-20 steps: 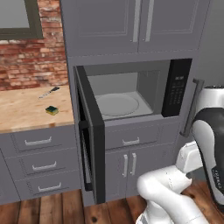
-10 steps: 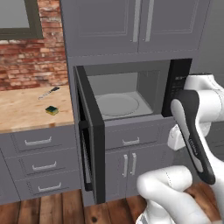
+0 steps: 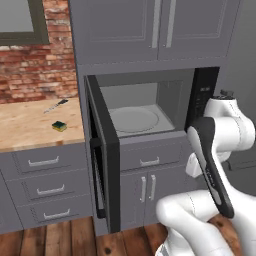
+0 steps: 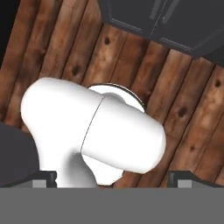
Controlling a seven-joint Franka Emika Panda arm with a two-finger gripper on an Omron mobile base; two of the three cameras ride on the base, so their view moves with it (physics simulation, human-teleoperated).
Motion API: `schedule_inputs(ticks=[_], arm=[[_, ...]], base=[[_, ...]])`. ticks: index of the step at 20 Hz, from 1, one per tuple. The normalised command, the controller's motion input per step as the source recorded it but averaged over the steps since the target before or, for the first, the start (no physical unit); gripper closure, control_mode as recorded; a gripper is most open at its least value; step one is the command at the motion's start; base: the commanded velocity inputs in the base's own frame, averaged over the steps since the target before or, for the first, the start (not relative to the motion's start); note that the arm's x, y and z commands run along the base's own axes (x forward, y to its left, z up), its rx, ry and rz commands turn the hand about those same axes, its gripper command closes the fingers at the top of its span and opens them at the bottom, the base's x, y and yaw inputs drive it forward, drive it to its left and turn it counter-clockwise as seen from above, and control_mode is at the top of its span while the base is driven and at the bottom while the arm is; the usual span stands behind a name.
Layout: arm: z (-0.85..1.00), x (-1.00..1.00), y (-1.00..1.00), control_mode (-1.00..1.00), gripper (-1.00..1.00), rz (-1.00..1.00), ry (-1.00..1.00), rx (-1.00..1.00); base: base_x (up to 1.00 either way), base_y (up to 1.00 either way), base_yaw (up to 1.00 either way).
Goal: Place the sponge inside the microwave to prepare for sanitizing.
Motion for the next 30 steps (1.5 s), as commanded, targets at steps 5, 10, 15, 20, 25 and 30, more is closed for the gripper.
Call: schedule_inputs(ticks=[5, 10, 15, 20, 25, 30], arm=[[0.03, 0.03, -0.01, -1.0, -1.0, -0.19, -0.07, 0.01], [0.27, 0.0, 0.06, -1.0, -1.0, -0.26, 0.01, 0.0], [0.0, 0.0, 0.0, -1.0, -1.0, -0.52, 0.1, 0.0], [0.0, 0.03, 0.02, -1.0, -1.0, -0.32, 0.02, 0.0], [-0.03, 0.0, 0.0, -1.0, -1.0, 0.01, -0.01, -0.01], [0.0, 0.0, 0.0, -1.0, -1.0, 0.06, 0.03, -0.01]], base=[[0.0, 0.0, 0.0], [0.0, 0.0, 0.0], [0.0, 0.0, 0.0], [0.0, 0.0, 0.0], [0.0, 0.0, 0.0], [0.0, 0.0, 0.0]])
